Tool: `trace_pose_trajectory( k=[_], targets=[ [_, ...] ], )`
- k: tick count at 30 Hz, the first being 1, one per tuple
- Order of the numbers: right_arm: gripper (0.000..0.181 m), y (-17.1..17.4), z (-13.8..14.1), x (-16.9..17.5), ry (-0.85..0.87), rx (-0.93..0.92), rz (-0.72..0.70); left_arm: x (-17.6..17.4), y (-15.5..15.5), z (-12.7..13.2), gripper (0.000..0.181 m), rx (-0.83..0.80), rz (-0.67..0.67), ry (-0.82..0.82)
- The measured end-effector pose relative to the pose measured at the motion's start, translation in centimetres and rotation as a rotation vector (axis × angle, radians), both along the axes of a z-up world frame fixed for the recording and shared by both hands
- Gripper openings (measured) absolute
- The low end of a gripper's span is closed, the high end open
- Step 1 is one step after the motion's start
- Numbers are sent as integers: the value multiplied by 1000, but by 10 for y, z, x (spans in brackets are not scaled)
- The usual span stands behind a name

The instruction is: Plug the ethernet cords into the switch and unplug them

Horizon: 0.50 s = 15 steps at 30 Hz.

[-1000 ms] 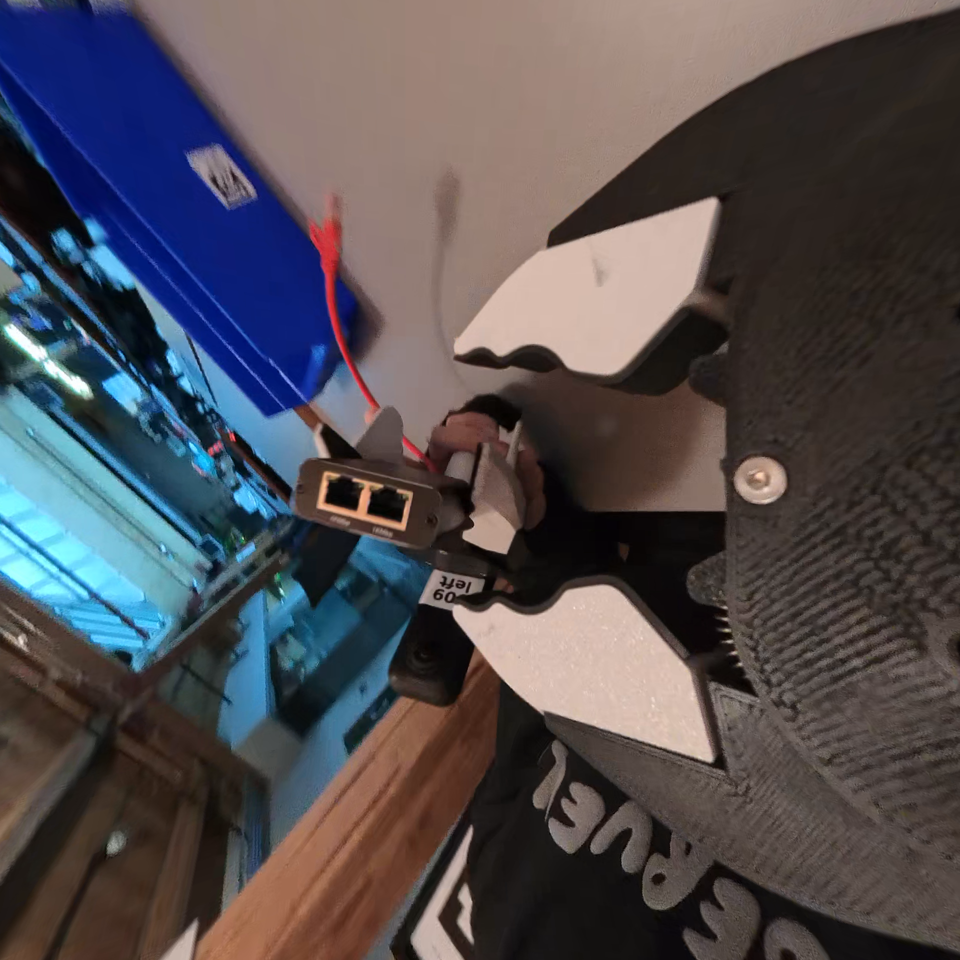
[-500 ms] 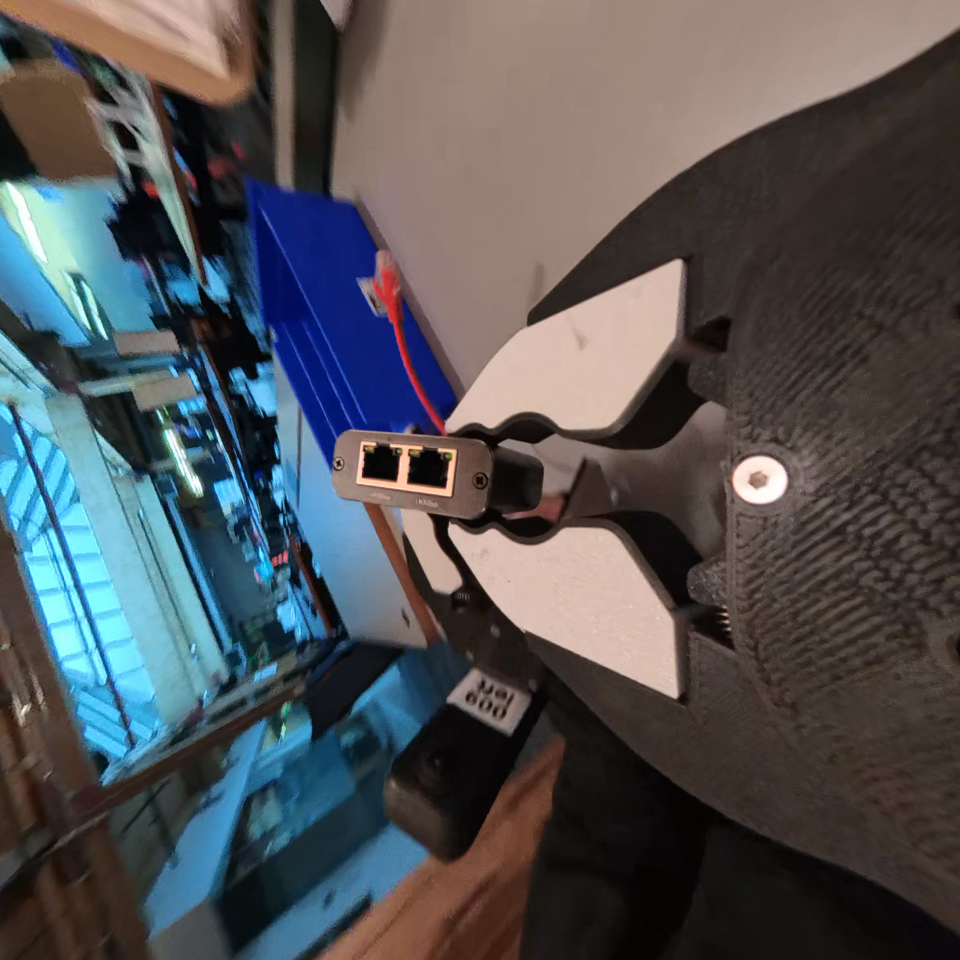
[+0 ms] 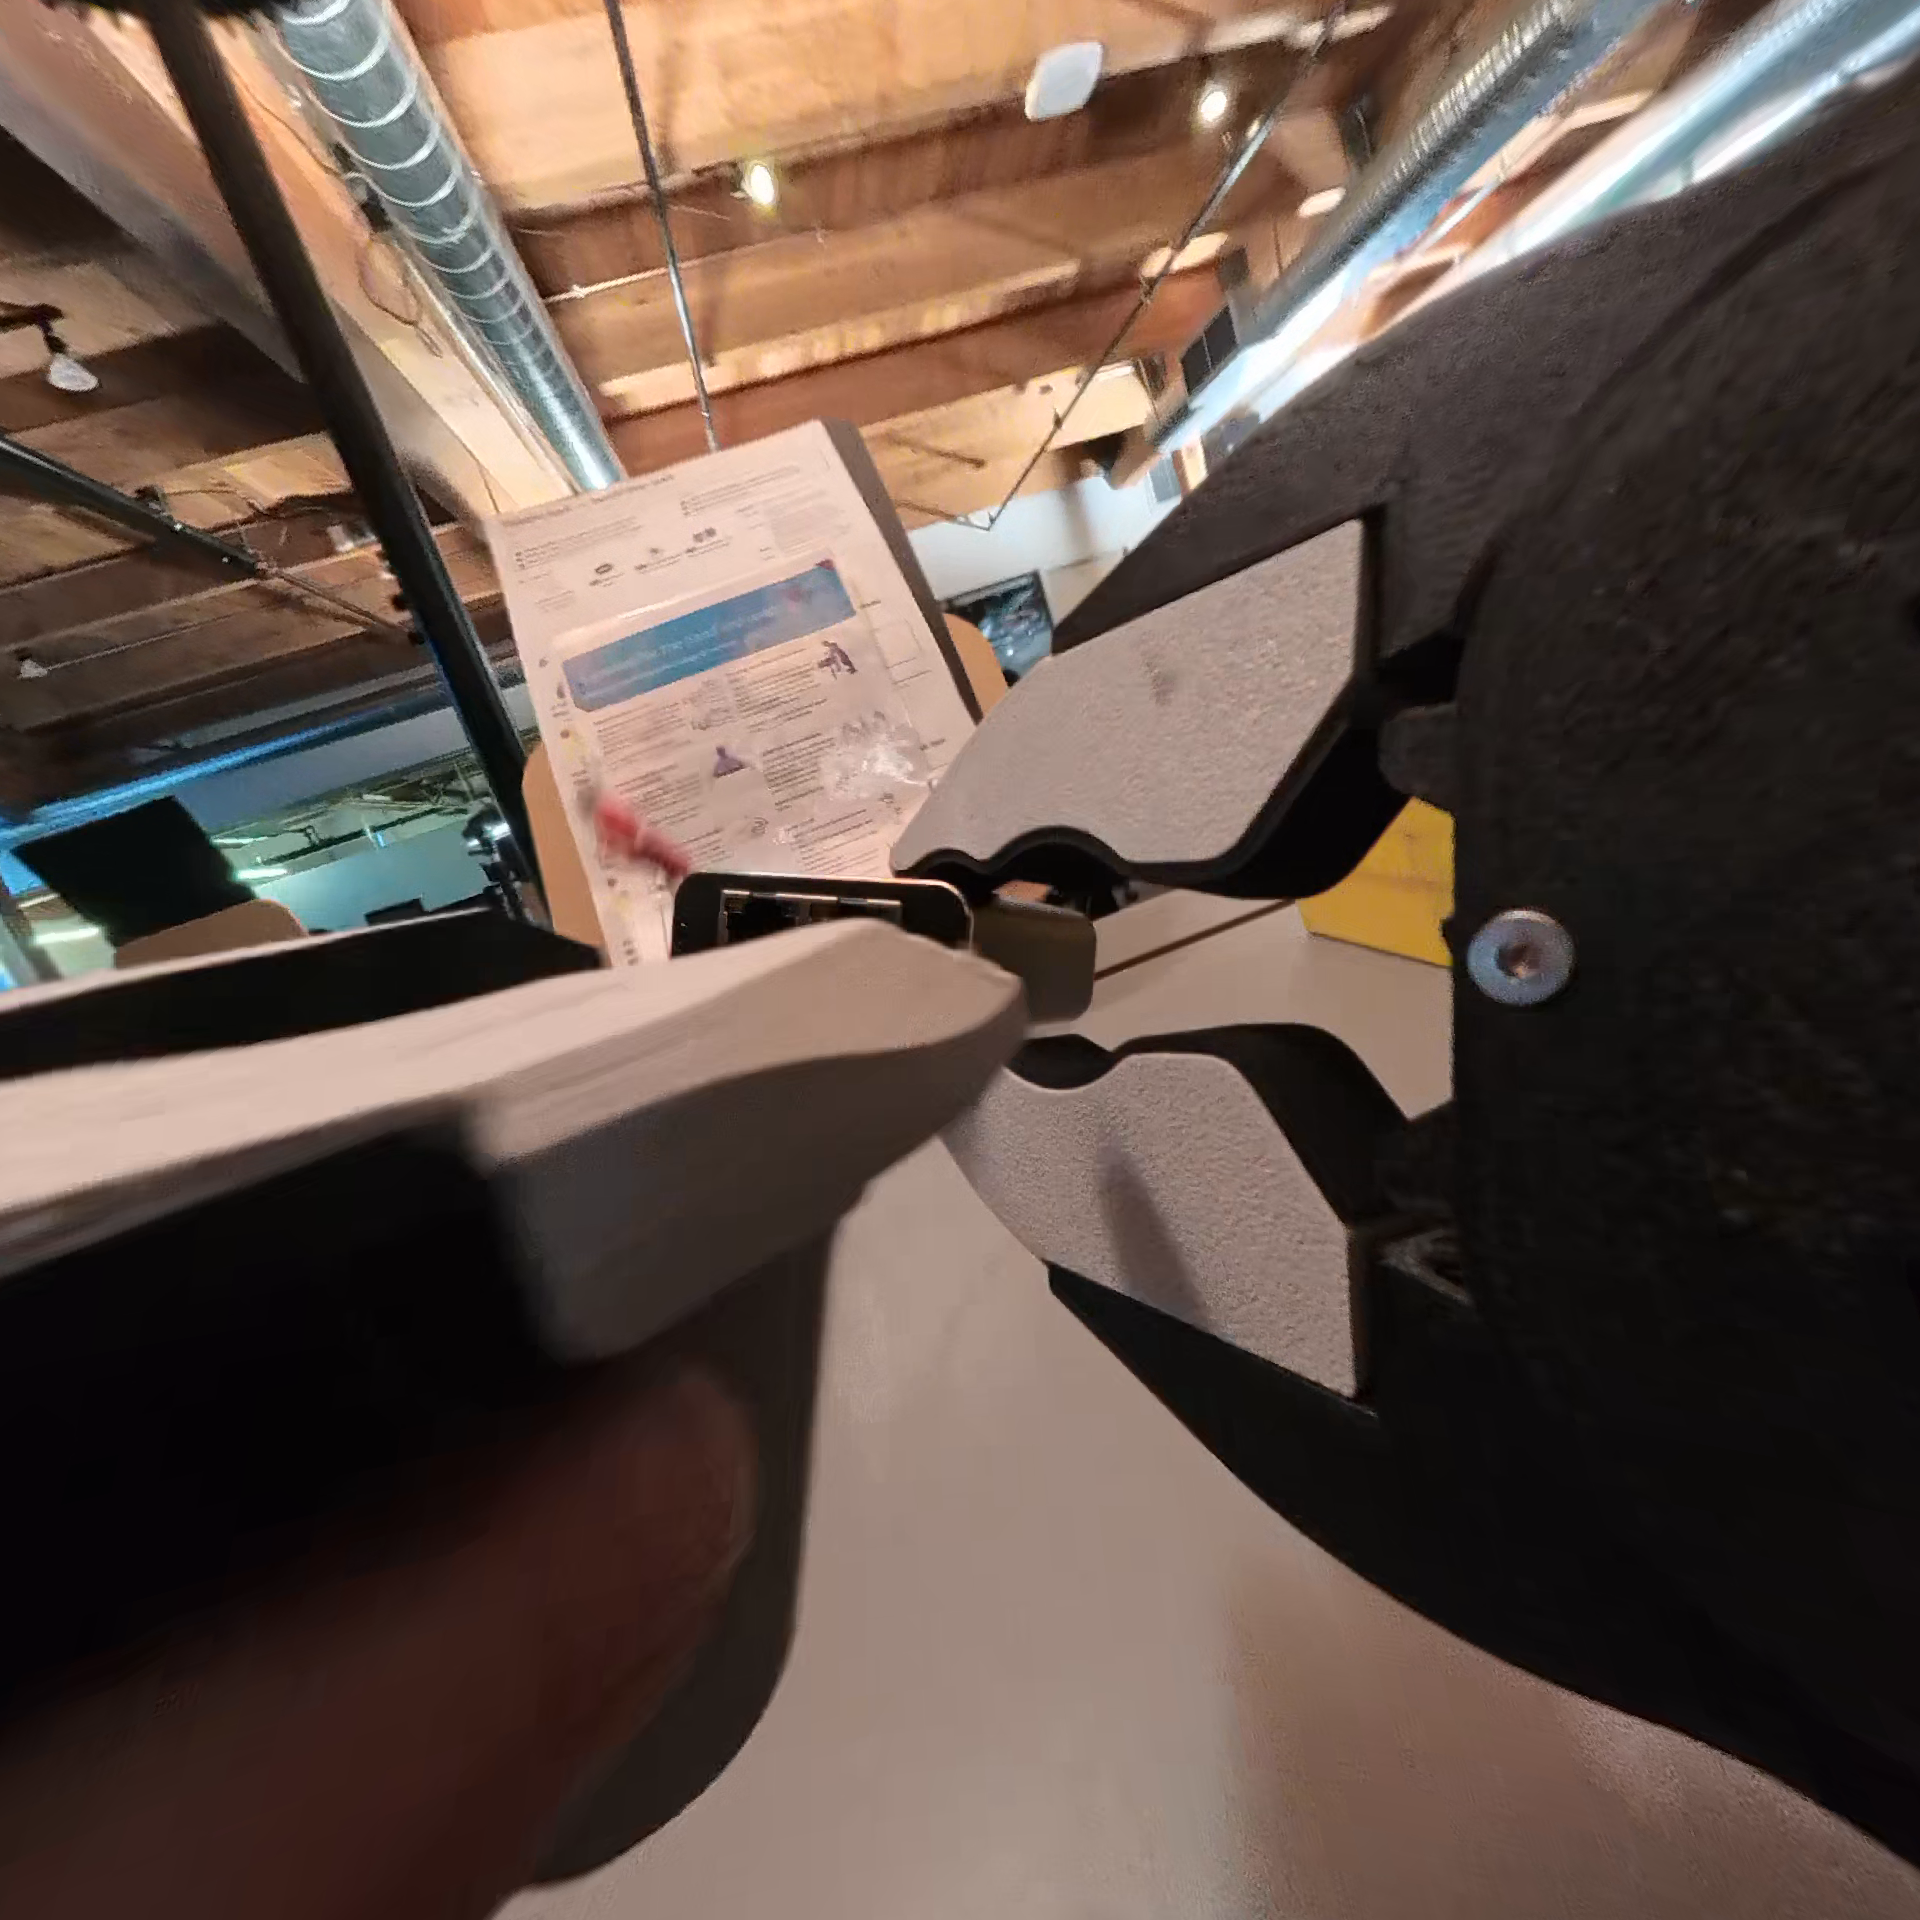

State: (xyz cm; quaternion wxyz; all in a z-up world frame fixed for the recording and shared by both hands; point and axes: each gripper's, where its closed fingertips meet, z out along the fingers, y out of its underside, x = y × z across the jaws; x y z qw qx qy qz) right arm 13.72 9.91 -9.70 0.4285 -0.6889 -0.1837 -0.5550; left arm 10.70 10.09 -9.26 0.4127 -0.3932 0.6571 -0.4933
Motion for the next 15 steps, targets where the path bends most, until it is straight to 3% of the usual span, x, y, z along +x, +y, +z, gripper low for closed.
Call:
trace_pose_trajectory(
  k=[5, 9, 12, 15],
  targets=[
    [25, 13, -5, -17, -40, -25, 28, 3, 3, -18, 67, -46, 14, 100],
    [25, 15, -7, -18, -41, -34, 39, 5, 7, -19, 61, -45, 8, 75],
    [28, 16, -4, -20, 73, 32, 129, 6, 8, -12, 61, -113, -32, 21],
    [56, 8, 13, -18, 369, 224, 262, 3, 23, 4, 61, -136, -55, -73]
  ],
)
